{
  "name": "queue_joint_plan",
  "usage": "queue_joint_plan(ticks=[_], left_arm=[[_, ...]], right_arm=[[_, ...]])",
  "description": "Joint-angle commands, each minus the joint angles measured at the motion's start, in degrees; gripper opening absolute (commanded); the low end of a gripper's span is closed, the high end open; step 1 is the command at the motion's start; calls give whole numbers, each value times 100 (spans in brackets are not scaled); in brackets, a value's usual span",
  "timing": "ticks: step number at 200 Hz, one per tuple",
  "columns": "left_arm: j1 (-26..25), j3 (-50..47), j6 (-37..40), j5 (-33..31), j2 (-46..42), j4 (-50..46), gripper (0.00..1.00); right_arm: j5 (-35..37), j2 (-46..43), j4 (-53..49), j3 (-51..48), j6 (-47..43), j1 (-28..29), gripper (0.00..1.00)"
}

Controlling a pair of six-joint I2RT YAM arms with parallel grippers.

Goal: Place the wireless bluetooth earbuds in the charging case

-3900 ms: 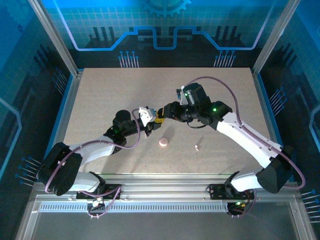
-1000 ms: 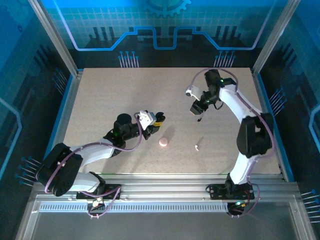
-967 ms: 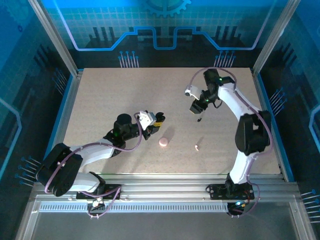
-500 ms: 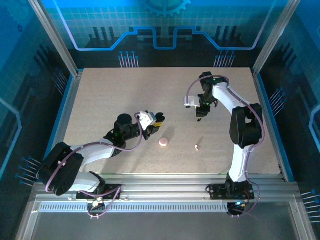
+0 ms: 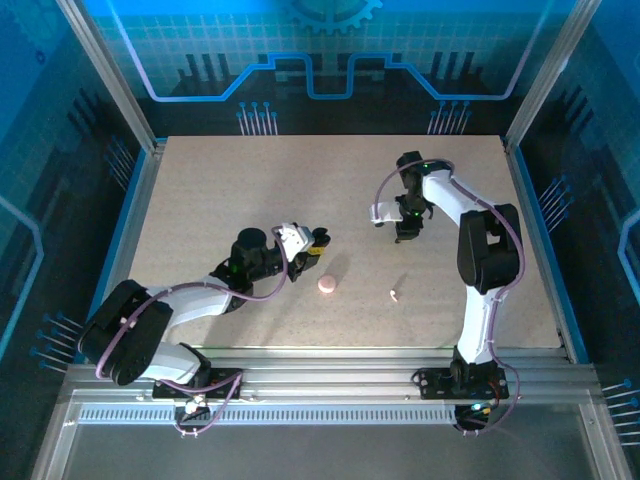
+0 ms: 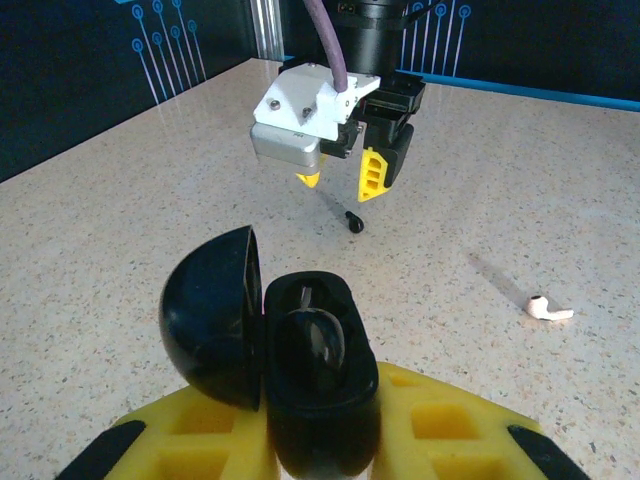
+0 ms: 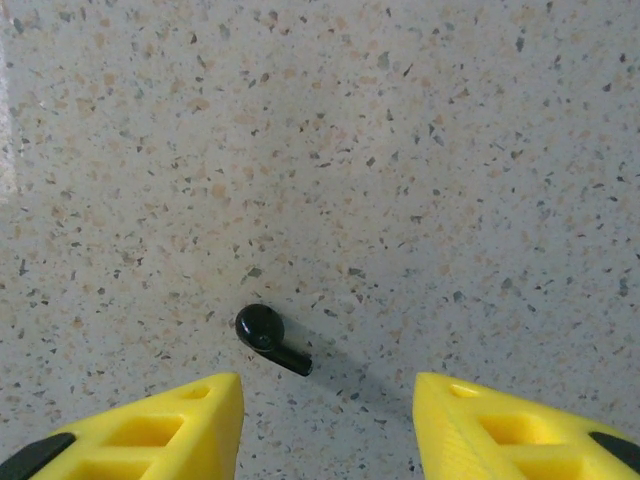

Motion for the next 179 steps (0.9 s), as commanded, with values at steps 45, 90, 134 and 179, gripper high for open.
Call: queue_joint_plan(ticks=[45,90,134,179], left_arm=[[68,80,39,14,37,-102,22],[76,96,49,13,54,-123,22],[93,163,42,66,138,-124,22],[125,185,47,102,165,-111,22]], right_arm=[[41,403,-218,24,-200,-36,48],[45,545,-307,-1,-208,-109,46],[98,564,-393,-132,-139,-146,46],[79,410,-537,-339,-120,-201,45]])
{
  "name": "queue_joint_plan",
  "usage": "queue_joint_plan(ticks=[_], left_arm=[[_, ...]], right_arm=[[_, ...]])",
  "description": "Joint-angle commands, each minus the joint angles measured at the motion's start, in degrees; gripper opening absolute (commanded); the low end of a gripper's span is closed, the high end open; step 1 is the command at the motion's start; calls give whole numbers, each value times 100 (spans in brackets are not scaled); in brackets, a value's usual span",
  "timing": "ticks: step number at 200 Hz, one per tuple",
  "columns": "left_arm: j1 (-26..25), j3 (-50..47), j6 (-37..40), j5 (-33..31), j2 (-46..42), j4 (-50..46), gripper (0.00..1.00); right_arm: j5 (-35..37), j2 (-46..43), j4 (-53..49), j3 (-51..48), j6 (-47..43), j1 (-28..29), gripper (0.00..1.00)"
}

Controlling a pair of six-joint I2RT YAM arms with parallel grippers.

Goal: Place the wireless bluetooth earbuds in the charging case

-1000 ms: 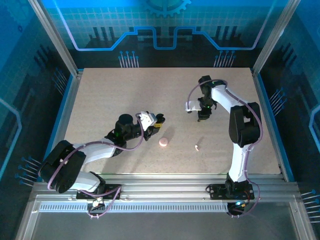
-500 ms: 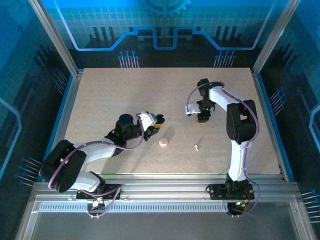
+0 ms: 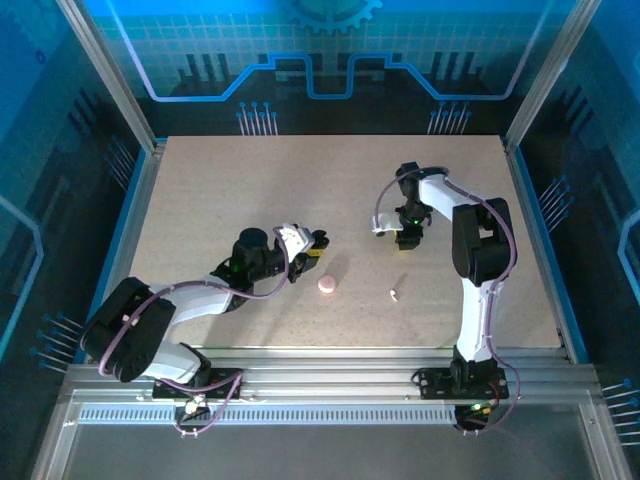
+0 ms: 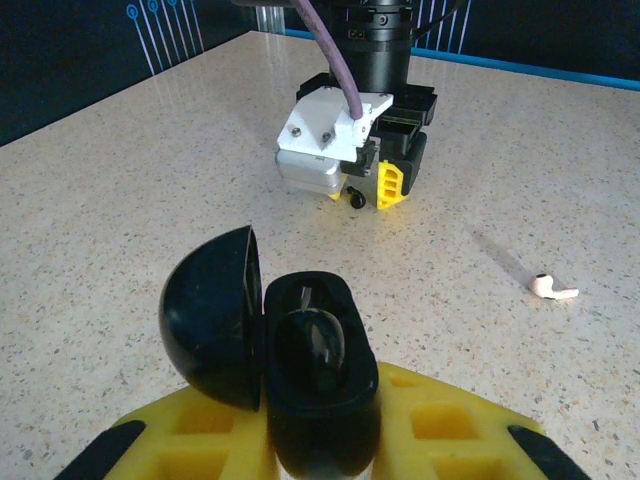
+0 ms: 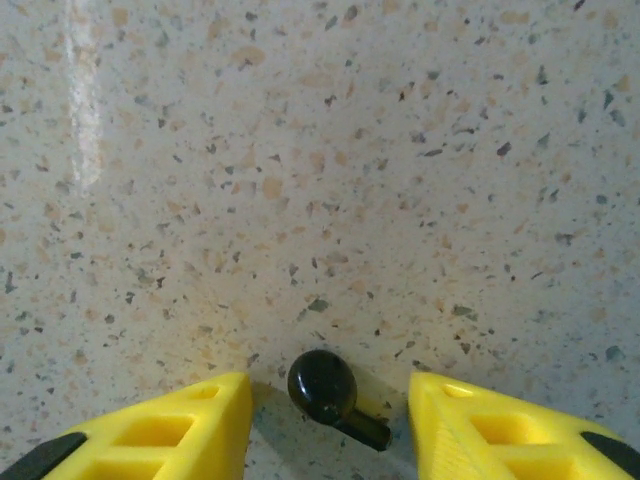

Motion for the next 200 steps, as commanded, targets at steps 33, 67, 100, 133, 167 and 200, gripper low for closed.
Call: queue_joint_plan(ticks=[33,67,100,133,167,200], left_arm=[[73,175,23,120,48,92,22],[78,165,13,143,31,110,22],[80,157,-18,161,31,171,22],[78,139,-41,186,9,205,22],[81,130,-47,187,-19,225,22],[82,113,-96,196,-38,258,22]], right_arm=[[95,-113,-615,-266,30,-125,41],[225,-264,-578,-396,90,-118,36],[247,-435,-610,-467,145,-124,36],[191,-588,-650,-616,154,-98,36],[218,-791,-641,-526,308,-98,36],[298,-878,-540,-233,795,-82,37]])
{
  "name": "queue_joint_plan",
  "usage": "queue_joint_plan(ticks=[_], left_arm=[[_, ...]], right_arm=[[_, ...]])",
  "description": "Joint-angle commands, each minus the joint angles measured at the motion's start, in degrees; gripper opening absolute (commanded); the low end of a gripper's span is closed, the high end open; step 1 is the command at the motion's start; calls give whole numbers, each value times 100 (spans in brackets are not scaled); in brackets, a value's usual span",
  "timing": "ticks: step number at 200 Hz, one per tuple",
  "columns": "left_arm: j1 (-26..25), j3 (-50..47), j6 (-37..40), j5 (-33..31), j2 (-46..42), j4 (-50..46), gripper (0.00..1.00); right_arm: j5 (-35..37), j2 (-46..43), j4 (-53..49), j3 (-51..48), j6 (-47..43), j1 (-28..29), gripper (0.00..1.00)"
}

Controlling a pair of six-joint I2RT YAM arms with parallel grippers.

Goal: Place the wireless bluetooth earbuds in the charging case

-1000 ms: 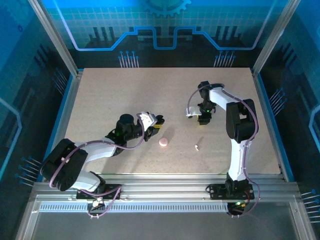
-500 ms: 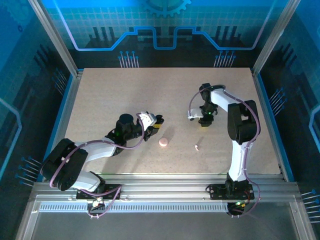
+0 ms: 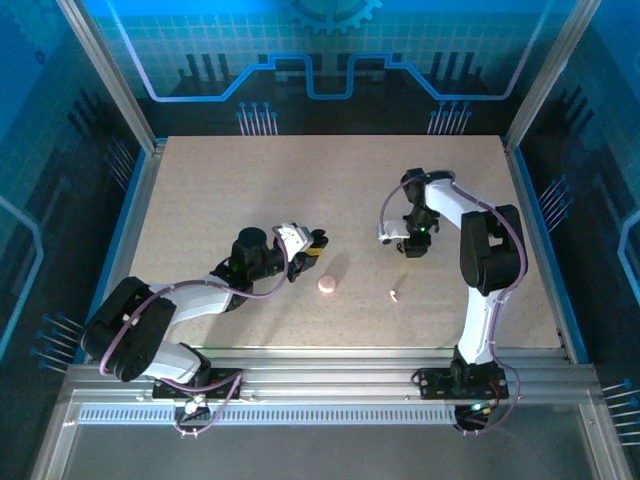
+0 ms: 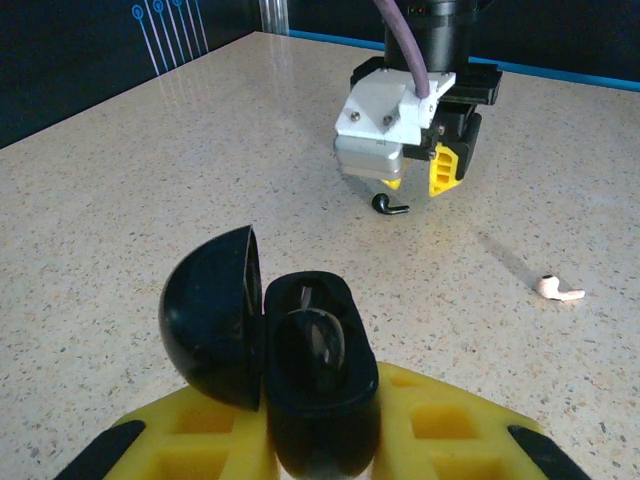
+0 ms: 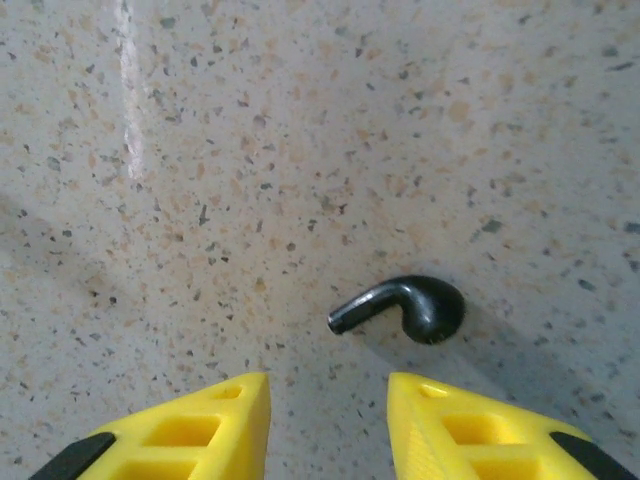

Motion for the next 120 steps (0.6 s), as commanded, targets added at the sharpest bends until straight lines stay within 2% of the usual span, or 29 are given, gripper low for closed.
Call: queue_joint_plan(ticks=[1,39,59,65,104,120], left_arm=[[35,110,-89,170,-53,215,22],[28,111,-183,40,-66,220,22],[29,69,-227,3,-92,255,22],[32,56,-248,-29,-104,260,22],[28,-83,-356,-231,-92,323,22],[32,-83,-414,-180,-105,309,22]], right_arm=[[100,-218,-105,320,513,-46,37],[-481,35,-663,1496,2661,-28,36],[-492,215,-965,1821,3663,-1,36],[-426,284,-1048,1910,4159,15,33],[-394,194,-1112,1688,6181,16,30],[-467,90,-1108,1526,6801,16,35]])
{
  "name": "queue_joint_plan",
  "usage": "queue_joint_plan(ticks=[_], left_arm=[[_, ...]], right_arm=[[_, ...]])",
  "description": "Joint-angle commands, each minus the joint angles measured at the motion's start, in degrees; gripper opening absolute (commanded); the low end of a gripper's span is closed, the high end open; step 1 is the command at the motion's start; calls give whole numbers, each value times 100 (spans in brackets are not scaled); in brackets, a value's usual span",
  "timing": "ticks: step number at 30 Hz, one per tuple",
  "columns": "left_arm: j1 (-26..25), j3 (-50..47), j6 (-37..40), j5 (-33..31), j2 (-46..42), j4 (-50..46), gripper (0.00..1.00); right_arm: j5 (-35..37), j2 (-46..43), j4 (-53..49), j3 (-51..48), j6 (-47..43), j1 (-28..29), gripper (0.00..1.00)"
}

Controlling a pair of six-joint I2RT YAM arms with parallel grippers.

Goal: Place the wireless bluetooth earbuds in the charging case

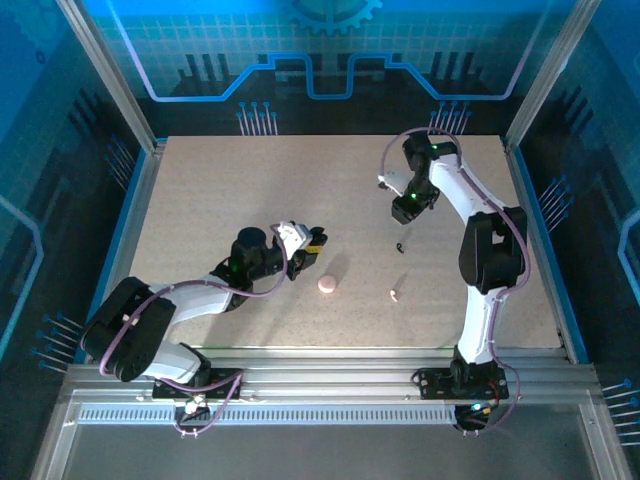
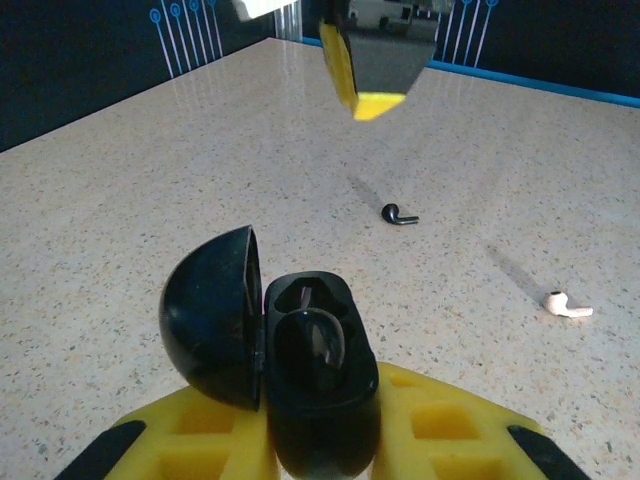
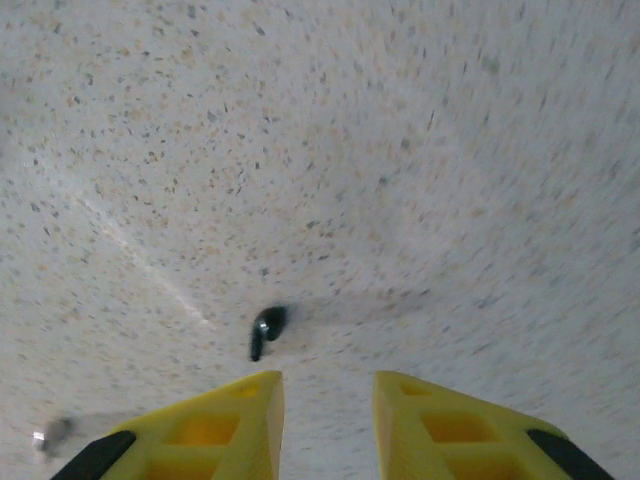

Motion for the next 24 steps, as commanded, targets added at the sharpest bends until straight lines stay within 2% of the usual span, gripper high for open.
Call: queue_joint_plan(ticks=[1,6,11,18,24], left_arm=[[34,-81,-161,-45,-98,184,22],[27,-72,-118,-103,-108,119,22],[29,2,-113,-98,-107,24,22],[31,81,-11,-97,-108,-82,23],[36,86,14,-79,-101,-104,22]], right_arm=[[-179,-47,-356,-239,1782,11,35],[-473,141,-604,-371,2810,48,39],[-227,155,-449,-663,3307,200,40],[-76,333,-306,-707,3457,275,43],[115,545,-292,-641,3407,302,41]])
